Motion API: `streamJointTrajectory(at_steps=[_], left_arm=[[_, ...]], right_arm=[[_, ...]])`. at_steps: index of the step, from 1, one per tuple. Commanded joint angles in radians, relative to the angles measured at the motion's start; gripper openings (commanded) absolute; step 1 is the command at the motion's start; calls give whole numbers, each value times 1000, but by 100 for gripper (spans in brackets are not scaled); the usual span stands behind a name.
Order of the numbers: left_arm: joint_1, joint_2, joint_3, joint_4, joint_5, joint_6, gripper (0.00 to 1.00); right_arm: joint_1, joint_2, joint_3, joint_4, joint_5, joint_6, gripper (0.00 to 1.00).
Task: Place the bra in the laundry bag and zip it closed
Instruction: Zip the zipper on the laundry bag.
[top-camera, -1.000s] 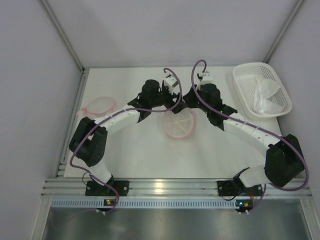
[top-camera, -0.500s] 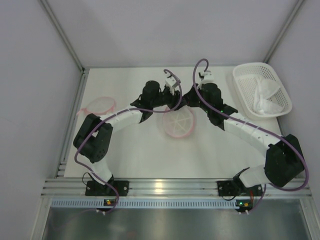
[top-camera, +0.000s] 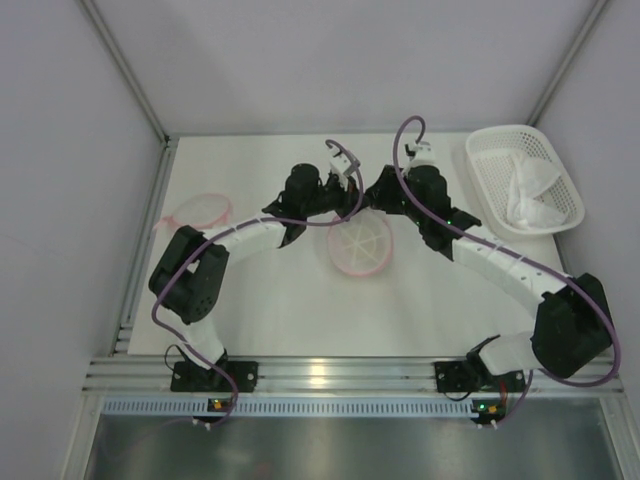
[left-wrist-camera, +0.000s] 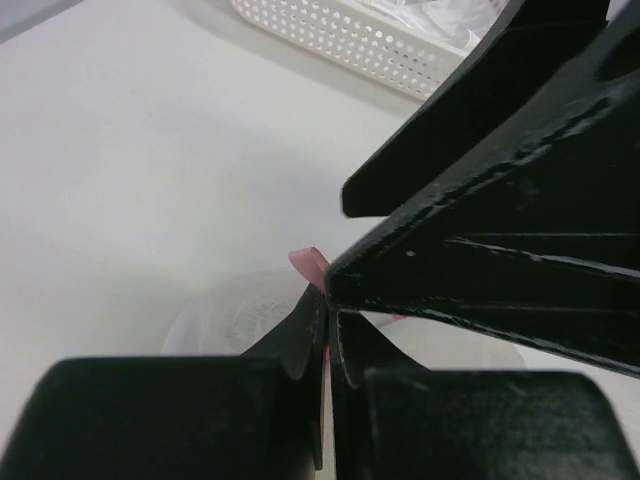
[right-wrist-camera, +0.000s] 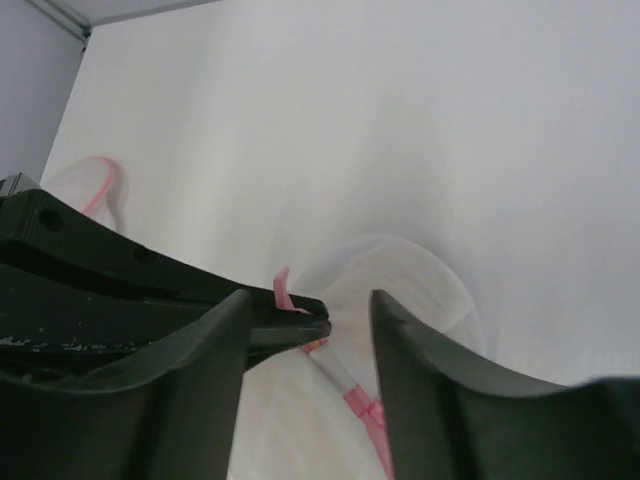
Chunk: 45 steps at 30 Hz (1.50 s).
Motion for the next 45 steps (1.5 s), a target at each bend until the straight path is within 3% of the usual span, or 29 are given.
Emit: streamJointTrajectory(at_steps=[1, 2, 6, 11, 14, 17, 26, 32, 35, 40, 45], left_arm=[[2, -34, -22, 121, -21, -19, 0], [2, -46, -28, 121, -18, -18, 0], [3, -68, -59, 122, -14, -15, 0], [5, -102, -83, 122, -4, -30, 0], [6, -131, -94, 121, -3, -35, 0], [17, -149, -98, 121, 6, -56, 0], [28, -151, -102, 102, 51, -53, 0], [31, -157, -97, 70, 51, -26, 0], [32, -164, -102, 50, 57, 5, 0], [37, -169, -105, 49, 75, 18, 0], [37, -169, -109, 47, 92, 10, 0]], right_arm=[[-31, -103, 46, -112, 42, 9, 58], [-40, -122, 38, -143, 57, 12, 71], [-88, -212, -51, -157, 79, 60, 74], [-94, -304, -247, -91, 41, 114, 66], [-91, -336, -345, -18, -13, 170, 54], [-74, -338, -405, 65, -47, 204, 50], [23, -289, -415, 207, -44, 233, 57], [32, -309, -338, 2, 160, 195, 57], [15, -353, -339, -10, 154, 198, 57], [-11, -407, -377, 11, 101, 368, 59], [-23, -407, -459, 147, 67, 543, 80]])
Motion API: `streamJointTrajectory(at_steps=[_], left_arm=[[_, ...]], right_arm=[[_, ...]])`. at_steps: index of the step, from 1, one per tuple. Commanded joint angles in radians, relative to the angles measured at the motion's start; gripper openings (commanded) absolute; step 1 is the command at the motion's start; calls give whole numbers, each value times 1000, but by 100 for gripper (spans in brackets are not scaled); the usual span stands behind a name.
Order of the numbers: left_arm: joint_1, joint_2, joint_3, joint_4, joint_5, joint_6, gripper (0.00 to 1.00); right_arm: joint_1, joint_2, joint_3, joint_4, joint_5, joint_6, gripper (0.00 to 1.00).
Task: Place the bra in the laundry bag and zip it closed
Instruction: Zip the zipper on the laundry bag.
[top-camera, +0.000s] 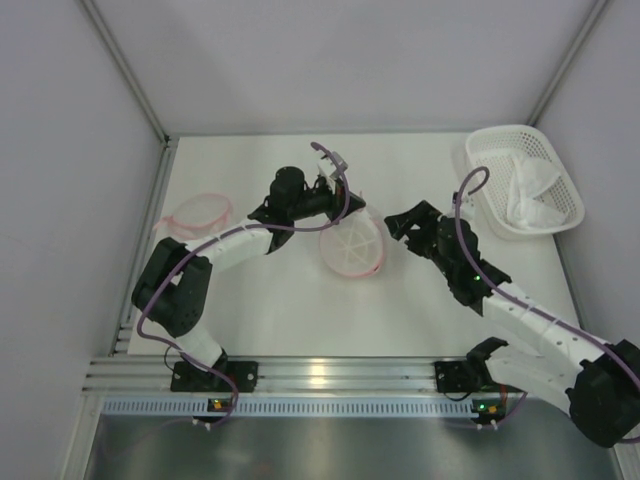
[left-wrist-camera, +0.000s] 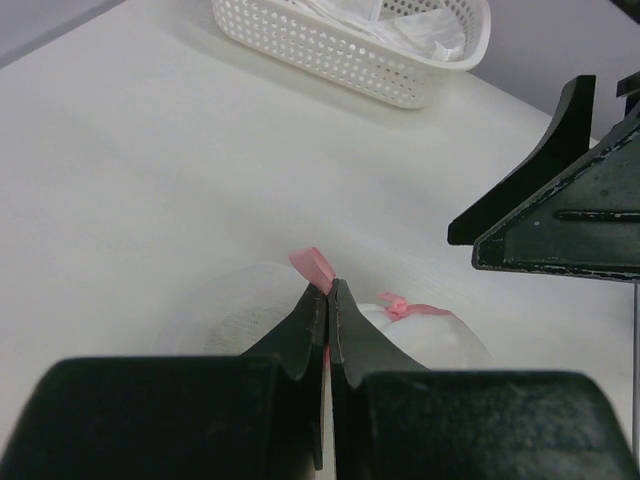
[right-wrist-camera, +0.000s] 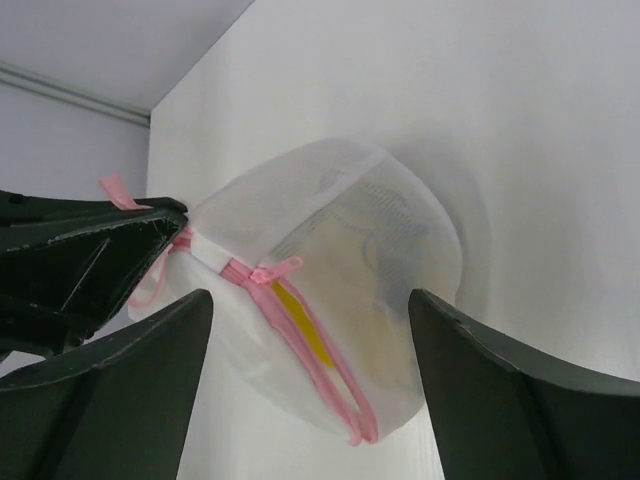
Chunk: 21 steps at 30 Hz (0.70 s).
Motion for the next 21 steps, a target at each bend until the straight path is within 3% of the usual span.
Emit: streamJointTrajectory(at_steps=[1, 9, 14, 17, 21], left_arm=[[4, -58, -11, 20, 36, 17, 0], [4, -60, -22, 21, 55, 18, 0], [2, -66, -23, 20, 53, 29, 0], [4, -60, -19, 20, 58, 30, 0], [4, -55, -17, 21, 61, 30, 0]], right_arm=[[-18, 9, -35, 131, -38, 162, 81], [-27, 157, -33, 286, -114, 330, 79], [-25, 220, 0, 279, -163, 370, 75], [-25, 237, -7, 329, -165, 380, 63], [-25, 263, 16, 332, -164, 370, 60]])
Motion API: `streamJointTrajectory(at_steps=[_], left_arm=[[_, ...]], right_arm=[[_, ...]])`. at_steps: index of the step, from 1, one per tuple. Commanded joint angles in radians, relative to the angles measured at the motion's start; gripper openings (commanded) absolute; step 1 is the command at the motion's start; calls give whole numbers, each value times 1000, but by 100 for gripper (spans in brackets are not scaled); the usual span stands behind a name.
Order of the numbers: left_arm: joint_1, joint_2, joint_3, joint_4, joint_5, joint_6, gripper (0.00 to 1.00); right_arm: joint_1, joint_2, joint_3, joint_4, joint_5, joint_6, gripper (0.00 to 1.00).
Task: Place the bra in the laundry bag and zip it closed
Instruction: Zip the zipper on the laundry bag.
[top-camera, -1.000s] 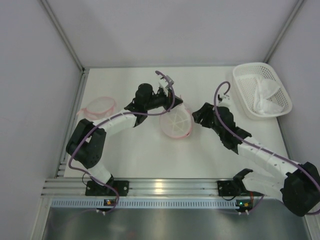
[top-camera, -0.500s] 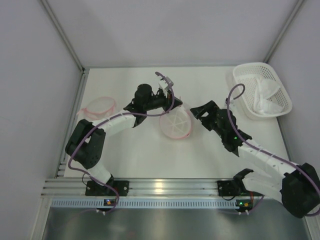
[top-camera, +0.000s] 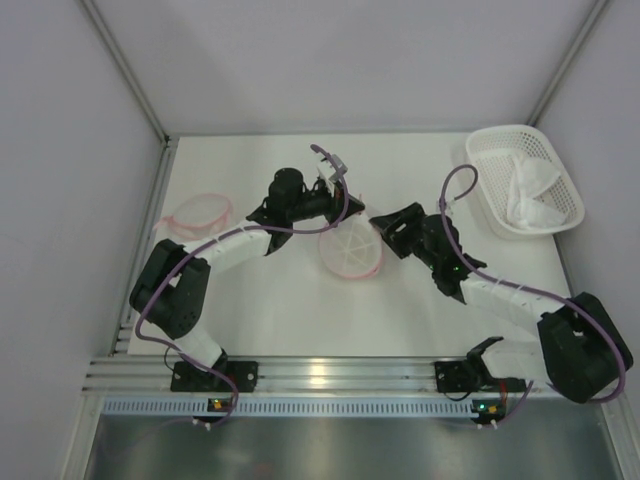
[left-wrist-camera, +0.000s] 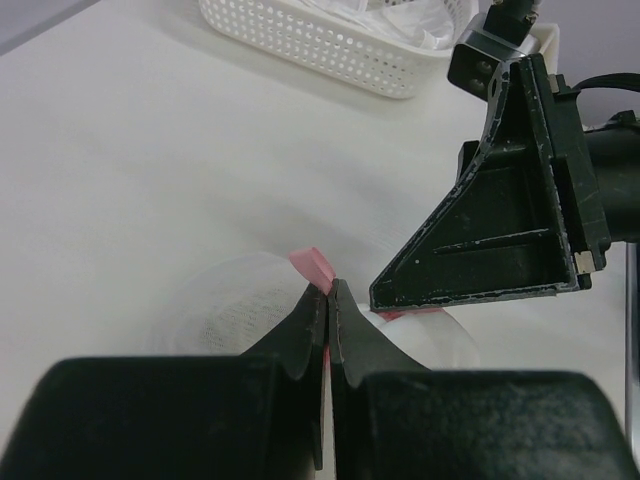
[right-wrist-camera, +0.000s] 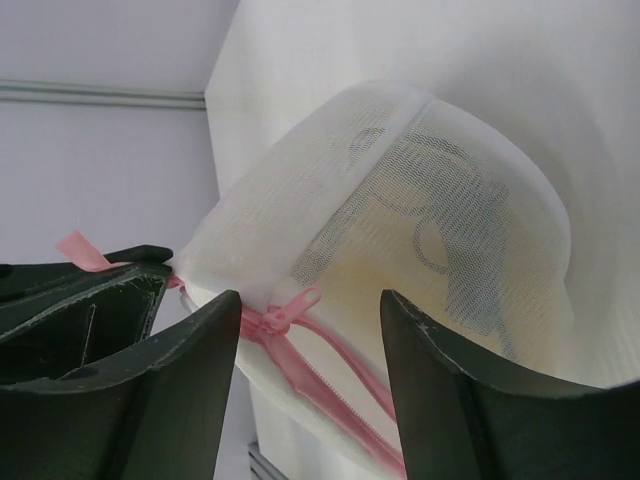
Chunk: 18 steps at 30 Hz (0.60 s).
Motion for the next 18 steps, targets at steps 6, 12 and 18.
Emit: streamJointTrajectory(at_steps=[6, 12, 18], left_arm=[[4, -40, 10, 5, 32, 33, 0], [4, -42, 10, 5, 35, 34, 0], [2, -55, 2, 5, 12, 36, 0]], right_arm=[[-9, 44, 69, 102, -15, 6, 39], [-9, 55, 70, 102, 4, -9, 15], [-9, 47, 84, 67, 22, -43, 0]])
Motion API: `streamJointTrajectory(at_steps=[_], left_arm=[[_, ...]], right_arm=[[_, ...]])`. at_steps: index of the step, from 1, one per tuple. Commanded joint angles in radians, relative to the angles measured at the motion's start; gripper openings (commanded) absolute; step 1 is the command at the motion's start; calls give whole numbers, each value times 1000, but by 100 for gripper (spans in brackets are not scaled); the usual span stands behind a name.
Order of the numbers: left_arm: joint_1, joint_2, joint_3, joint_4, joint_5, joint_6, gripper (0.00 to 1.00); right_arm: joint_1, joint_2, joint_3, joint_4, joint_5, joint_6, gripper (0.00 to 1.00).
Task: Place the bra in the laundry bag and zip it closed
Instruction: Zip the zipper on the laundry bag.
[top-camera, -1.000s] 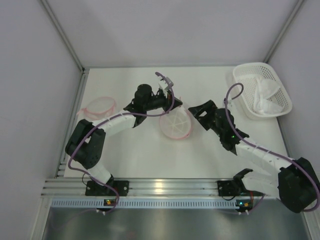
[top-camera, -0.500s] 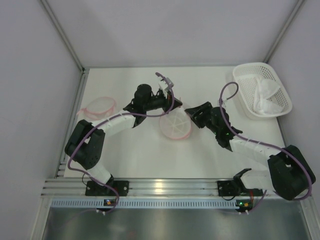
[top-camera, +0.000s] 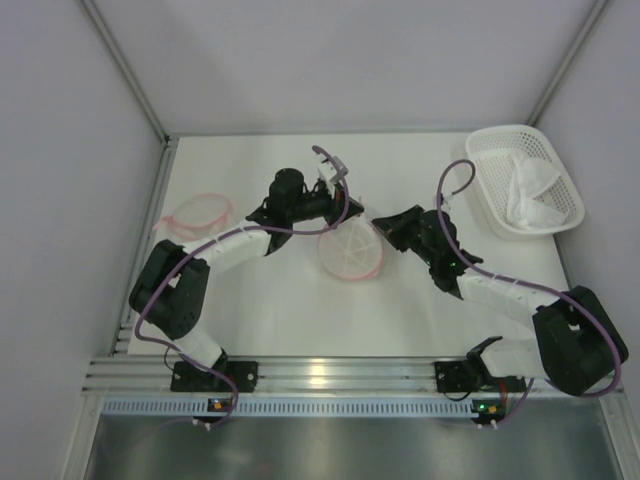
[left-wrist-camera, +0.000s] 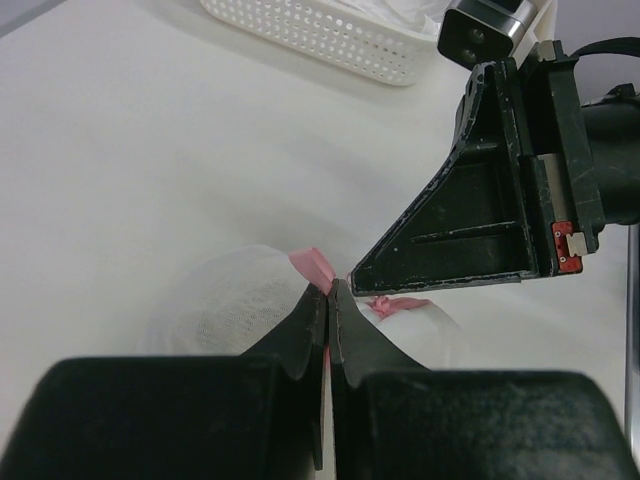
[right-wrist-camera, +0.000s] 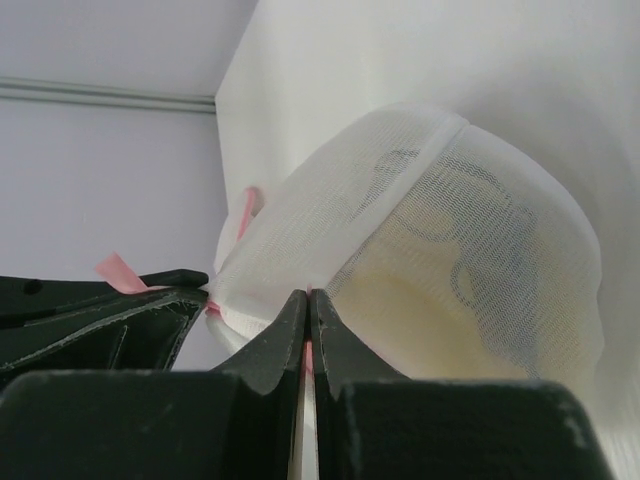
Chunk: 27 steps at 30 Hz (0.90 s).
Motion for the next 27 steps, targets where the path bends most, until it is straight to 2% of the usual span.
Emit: streamJointTrajectory(at_steps=[1, 7, 14, 18, 27], left_arm=[[3, -57, 1, 37, -21, 18, 0], [6, -91, -15, 29, -99, 1, 0], [29, -132, -39, 29, -243, -121, 0], [37, -169, -96, 29, -320, -194, 0], [37, -336, -274, 29, -597, -378, 0]], right_arm=[[-7, -6, 50, 21, 30, -36, 0], [-9, -53, 55, -77, 119, -121, 0], [-7, -113, 33, -198, 217, -194, 0], [-9, -145, -7, -232, 239, -202, 0], [-9, -226, -70, -324, 315, -251, 0]])
